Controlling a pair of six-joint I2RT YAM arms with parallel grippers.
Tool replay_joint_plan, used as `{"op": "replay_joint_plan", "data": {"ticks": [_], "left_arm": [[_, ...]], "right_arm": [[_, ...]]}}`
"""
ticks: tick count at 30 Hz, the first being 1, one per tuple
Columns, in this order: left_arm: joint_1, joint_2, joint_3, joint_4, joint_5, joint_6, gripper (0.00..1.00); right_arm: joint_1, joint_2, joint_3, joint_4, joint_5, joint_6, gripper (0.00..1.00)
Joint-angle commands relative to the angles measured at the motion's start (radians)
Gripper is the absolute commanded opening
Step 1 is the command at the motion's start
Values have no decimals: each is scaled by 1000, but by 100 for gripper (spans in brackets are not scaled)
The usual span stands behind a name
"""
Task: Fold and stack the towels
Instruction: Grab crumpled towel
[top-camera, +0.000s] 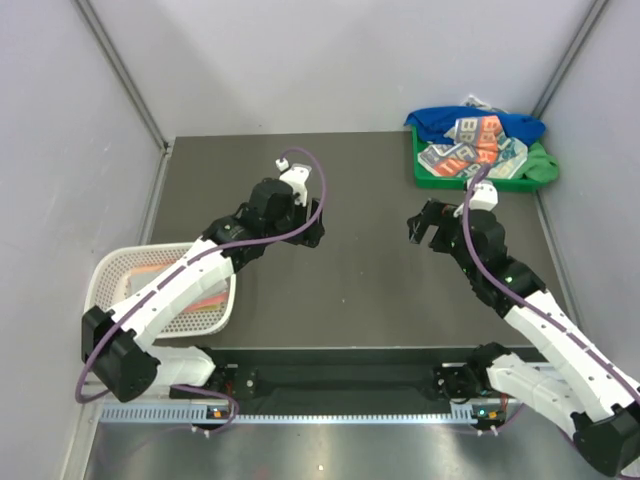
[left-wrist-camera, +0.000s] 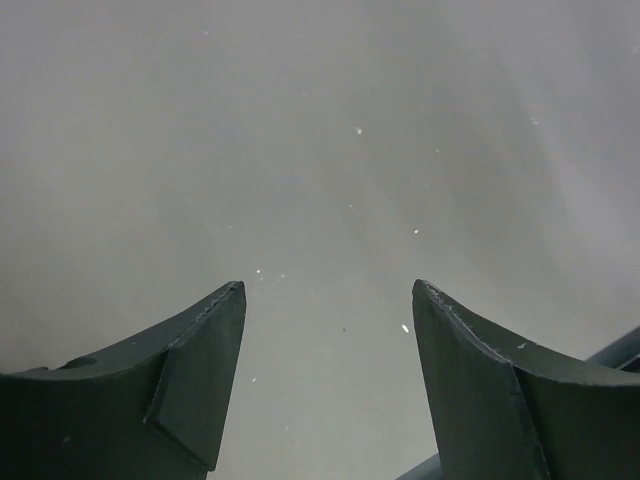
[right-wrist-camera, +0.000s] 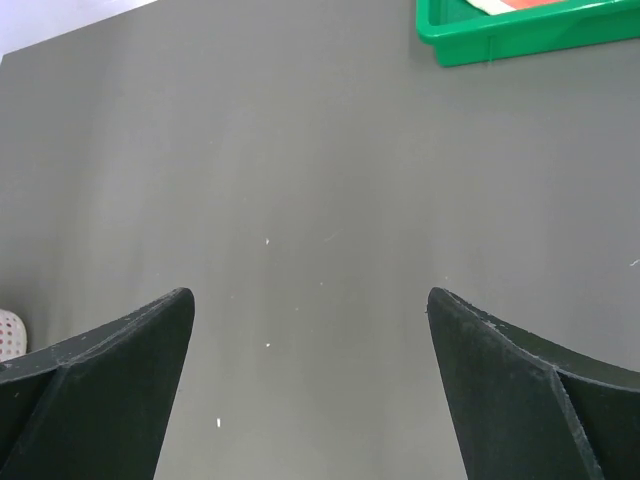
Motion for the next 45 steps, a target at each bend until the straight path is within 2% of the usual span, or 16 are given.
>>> {"op": "replay_joint_plan", "data": {"ticks": [1, 5, 6, 12, 15, 19, 23, 27, 33, 35, 36, 38, 39, 40, 41, 45], "left_arm": [[0, -42, 0, 52, 50, 22, 73], [0, -56, 4, 38, 53, 26, 73], [0, -59, 6, 28, 53, 26, 73], [0, -99, -9, -9, 99, 26, 73], [0, -142, -37, -20, 105, 36, 73], [0, -170, -57, -23, 100, 44, 73], [0, -182, -55, -28, 100, 45, 73], [0, -188, -63, -32, 87, 56, 73], [0, -188, -88, -40, 68, 70, 73], [0, -190, -94, -43, 68, 73, 73], [0, -196, -101, -44, 35, 75, 73], [-2, -199, -108, -43, 25, 78, 73], [0, -200, -112, -44, 22, 79, 73], [0, -202, -114, -41, 21, 79, 73], [0, -204, -115, -41, 22, 79, 73], [0, -217, -118, -43, 24, 79, 73]], "right_arm": [[-14, 26, 30, 47, 18, -24, 100], [-31, 162, 181, -7, 27, -88, 100], [-40, 240, 215, -11, 16, -103, 100], [-225, 554, 491, 31, -19, -165, 100], [-374, 696, 611, 144, -59, -145, 100], [-456, 854, 707, 284, -13, -113, 100], [-518, 1021, 857, 355, 12, -80, 100], [-552, 1248, 1049, 297, 41, -33, 100], [-579, 1448, 1234, 288, 76, 18, 98], [-588, 1476, 1264, 278, 73, 38, 92], [-591, 1474, 1260, 289, 64, 56, 82], [-591, 1462, 1223, 312, 53, 65, 69], [-592, 1445, 1212, 312, 46, 71, 53], [-592, 1436, 1203, 312, 42, 76, 44], [-592, 1410, 1200, 312, 39, 78, 30], [-594, 1313, 1156, 309, 30, 93, 9]]}}
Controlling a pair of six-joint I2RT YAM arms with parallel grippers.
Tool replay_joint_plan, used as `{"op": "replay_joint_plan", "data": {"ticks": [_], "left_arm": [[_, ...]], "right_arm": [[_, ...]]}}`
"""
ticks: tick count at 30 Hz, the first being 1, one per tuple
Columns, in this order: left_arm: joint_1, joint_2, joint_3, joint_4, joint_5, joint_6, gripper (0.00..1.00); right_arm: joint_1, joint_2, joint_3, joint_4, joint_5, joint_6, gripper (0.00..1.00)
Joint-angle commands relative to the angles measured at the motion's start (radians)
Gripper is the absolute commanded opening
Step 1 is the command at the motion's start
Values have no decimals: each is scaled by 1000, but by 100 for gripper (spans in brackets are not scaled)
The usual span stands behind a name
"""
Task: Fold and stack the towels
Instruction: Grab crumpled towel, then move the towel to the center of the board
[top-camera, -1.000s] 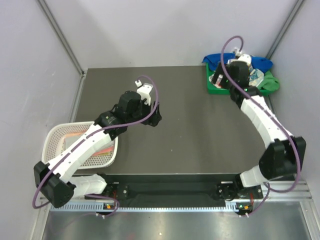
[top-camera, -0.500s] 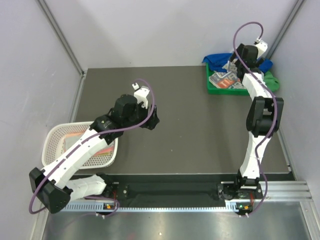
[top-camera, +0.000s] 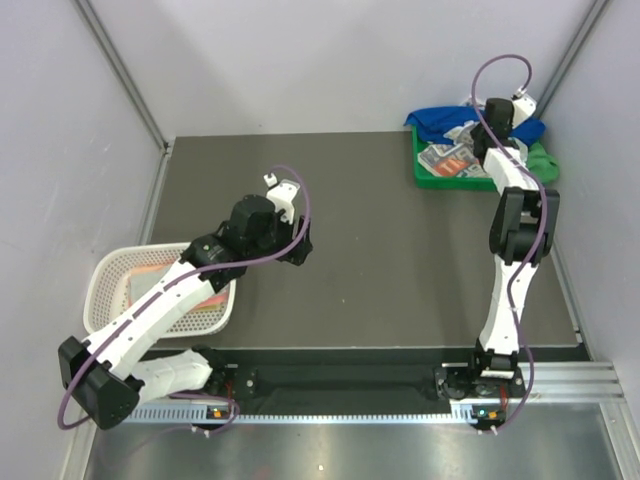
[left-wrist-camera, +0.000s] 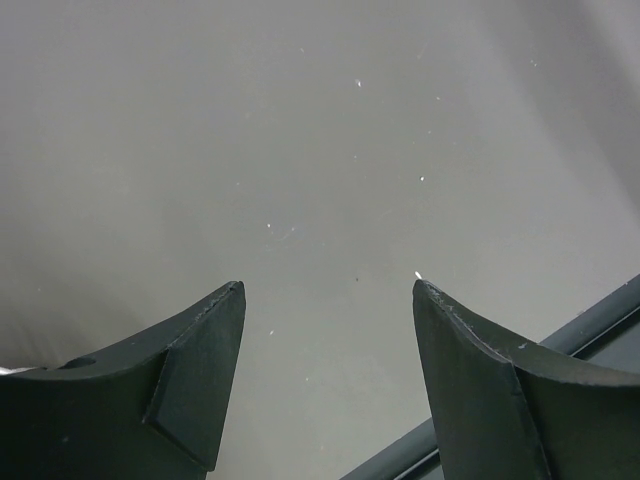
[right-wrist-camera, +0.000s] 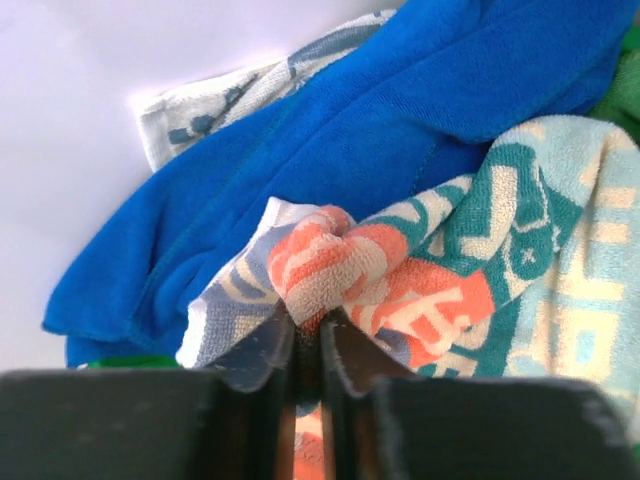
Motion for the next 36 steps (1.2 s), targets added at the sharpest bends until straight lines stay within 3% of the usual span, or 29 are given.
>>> {"op": "replay_joint_plan", "data": {"ticks": [1, 3, 14, 18, 26, 28, 30, 31, 36], "left_arm": [[0, -42, -8, 15, -15, 13, 73], [0, -51, -8, 17, -20, 12, 73], [0, -79, 8, 20, -51, -10, 73], [1, -90, 21, 20, -69, -34, 73], [3, -90, 21, 26, -138, -112, 74], [4, -91, 19, 27, -150, -125, 74], [6, -93, 18, 29, -181, -157, 76], [12, -94, 16, 33, -181, -165, 76], [27, -65, 13, 46, -155, -226, 77]], "right_arm": [[-14, -168, -20, 31, -13, 25, 5], [-19, -213, -11, 5, -42, 23, 0], [-16, -464, 8, -69, -237, -1, 0], [37, -567, -41, -95, -309, -6, 0], [318, -897, -419, 11, -149, -20, 0], [424, -963, -556, 20, -43, 5, 0], [542, -1102, -714, 144, 41, 51, 0], [592, -1147, -858, 173, 83, 58, 0], [881, -1437, -1231, 116, 295, 152, 0]]}}
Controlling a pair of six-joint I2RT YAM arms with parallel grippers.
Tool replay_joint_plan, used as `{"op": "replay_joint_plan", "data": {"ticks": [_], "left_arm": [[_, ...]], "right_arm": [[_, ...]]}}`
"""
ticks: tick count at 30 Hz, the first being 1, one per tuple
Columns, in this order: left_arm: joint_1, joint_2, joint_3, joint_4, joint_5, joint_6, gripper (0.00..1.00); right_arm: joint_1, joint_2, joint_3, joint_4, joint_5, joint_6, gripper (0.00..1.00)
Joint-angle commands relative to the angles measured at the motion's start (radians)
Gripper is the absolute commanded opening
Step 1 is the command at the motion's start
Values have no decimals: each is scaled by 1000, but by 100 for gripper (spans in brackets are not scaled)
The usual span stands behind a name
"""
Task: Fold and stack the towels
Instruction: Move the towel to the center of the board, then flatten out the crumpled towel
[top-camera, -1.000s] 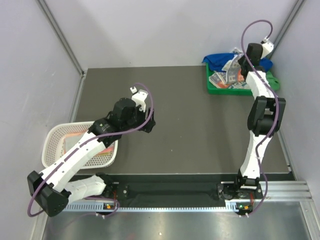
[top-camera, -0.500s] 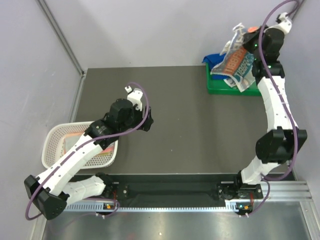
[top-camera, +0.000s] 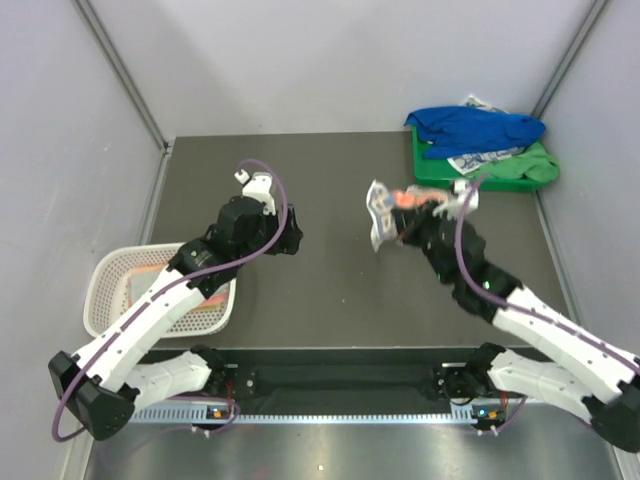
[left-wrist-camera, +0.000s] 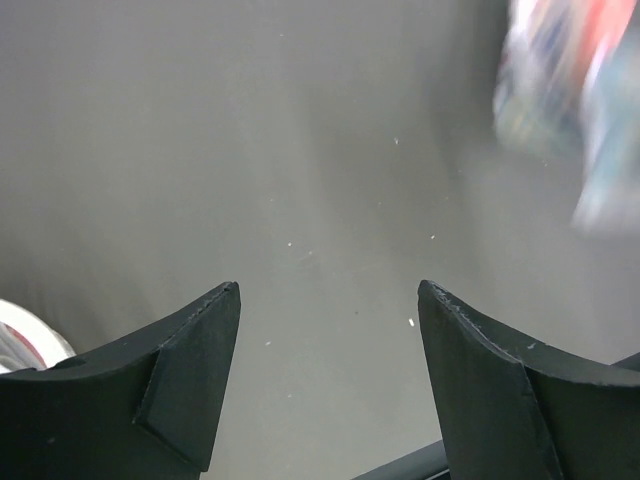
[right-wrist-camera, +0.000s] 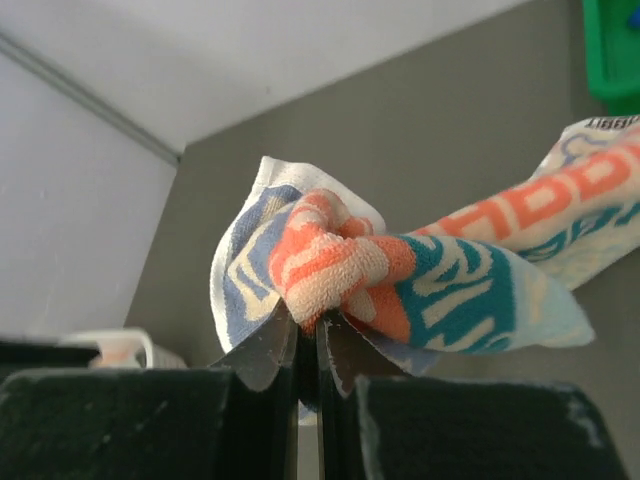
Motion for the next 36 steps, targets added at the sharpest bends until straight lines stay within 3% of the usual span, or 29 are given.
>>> {"op": "replay_joint_plan", "data": {"ticks": [1, 4, 8, 10, 11, 14, 16, 19, 21, 22, 23, 25, 26, 28, 29, 32, 36], "left_arm": [[14, 10, 7, 66, 13, -64, 76], [17, 56, -7, 108, 67, -78, 76], [20, 155, -55, 200, 125, -112, 77], [19, 201, -59, 243, 171, -132, 78], [20, 250, -56, 285, 220, -139, 78], [19, 365, -50, 396, 337, -173, 78], [20, 459, -21, 450, 387, -196, 78], [17, 583, 40, 522, 461, -219, 78], [17, 649, 75, 589, 516, -235, 78], [14, 715, 121, 603, 538, -242, 78], [8, 746, 147, 617, 552, -244, 77], [-12, 838, 228, 632, 558, -245, 78], [-17, 867, 253, 640, 561, -253, 78], [-30, 960, 339, 637, 569, -267, 77], [-41, 988, 365, 631, 569, -271, 77], [-58, 1094, 457, 597, 535, -284, 76], [-89, 1211, 556, 493, 466, -299, 72]], "right_arm": [[158, -228, -185, 4, 216, 99, 0], [361, -355, -334, -157, 316, 197, 0], [620, -383, -407, -279, 313, 291, 29], [721, -296, -353, -426, 395, 345, 41], [811, -269, -332, -492, 497, 425, 56], [846, -231, -258, -694, 613, 607, 74], [834, -267, -233, -773, 661, 654, 77], [696, -341, -212, -787, 652, 548, 77], [497, -373, -215, -749, 563, 448, 76], [425, -402, -226, -706, 517, 306, 75], [275, -410, -245, -633, 404, 249, 74], [120, -389, -261, -570, 263, 119, 73], [-39, -371, -281, -539, 90, 86, 72], [-201, -291, -307, -423, -97, 19, 67], [-329, -259, -337, -375, -279, 3, 66], [-453, -118, -371, -200, -419, -6, 64], [-479, 77, -373, -41, -479, 17, 65]]}}
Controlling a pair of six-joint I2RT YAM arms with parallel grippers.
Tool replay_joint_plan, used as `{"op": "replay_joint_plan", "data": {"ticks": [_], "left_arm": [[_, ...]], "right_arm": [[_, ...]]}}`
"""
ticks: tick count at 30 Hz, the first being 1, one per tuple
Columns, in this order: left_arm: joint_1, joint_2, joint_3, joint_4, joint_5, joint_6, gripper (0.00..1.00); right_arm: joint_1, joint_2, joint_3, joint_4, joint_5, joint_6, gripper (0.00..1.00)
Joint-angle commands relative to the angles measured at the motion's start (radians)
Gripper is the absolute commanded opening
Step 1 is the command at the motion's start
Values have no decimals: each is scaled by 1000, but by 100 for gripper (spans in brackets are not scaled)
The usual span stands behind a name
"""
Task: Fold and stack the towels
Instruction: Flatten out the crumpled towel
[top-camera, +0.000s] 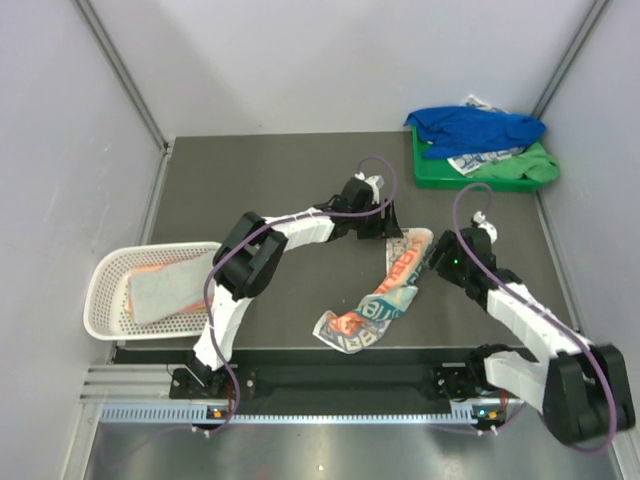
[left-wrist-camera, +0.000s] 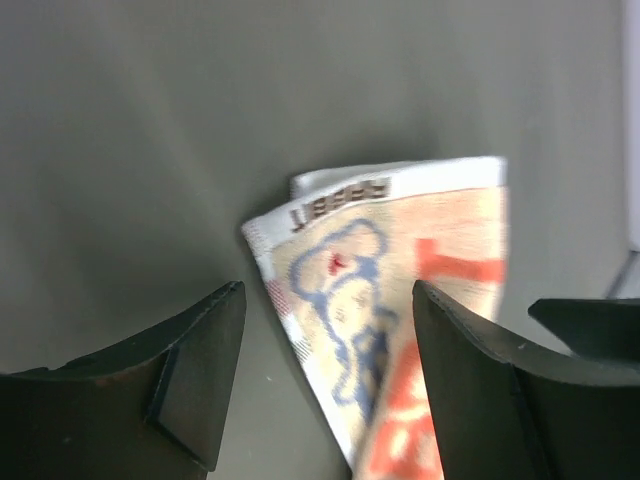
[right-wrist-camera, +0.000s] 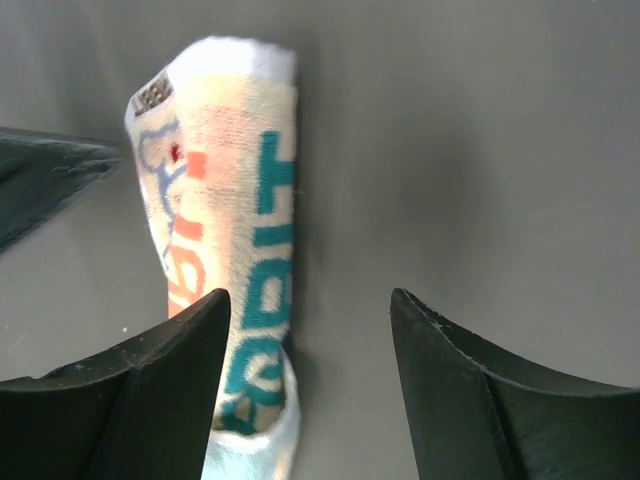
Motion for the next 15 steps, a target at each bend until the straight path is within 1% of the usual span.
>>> {"op": "replay_joint_plan", "data": {"ticks": [1, 2, 4, 6, 7, 8, 9, 11, 12, 14, 15], "left_arm": [[-24, 64, 54, -74, -80, -29, 72], [-30, 70, 60, -109, -124, -30, 71], [-38, 88, 72, -135, -155, -29, 70], [-50, 108, 95, -187, -216, -27, 68], [-52, 113, 95, -188, -223, -29, 64], [-53, 116, 92, -183, -230, -36, 60], [-53, 121, 87, -181, -235, -47, 50], [-53, 121, 77, -169, -238, -50, 41], [-53, 121, 74, -166, -240, -49, 32], [-53, 118, 72, -160, -243, -41, 23], [-53, 113, 71, -158, -247, -36, 10]], "right_arm": [[-21, 119, 10, 279, -192, -32, 65], [-23, 144, 12, 298, -203, -26, 64], [-23, 201, 10, 341, -215, -10, 62], [-23, 242, 7, 370, -215, 3, 55], [-23, 248, 4, 370, -209, 7, 50], [-21, 253, -2, 382, -204, 10, 48], [-23, 255, -8, 390, -204, 17, 47], [-21, 253, -19, 396, -197, 17, 45], [-23, 252, -19, 399, -195, 19, 44], [-21, 256, -18, 402, -194, 17, 43], [-23, 264, -15, 401, -195, 13, 43]]}}
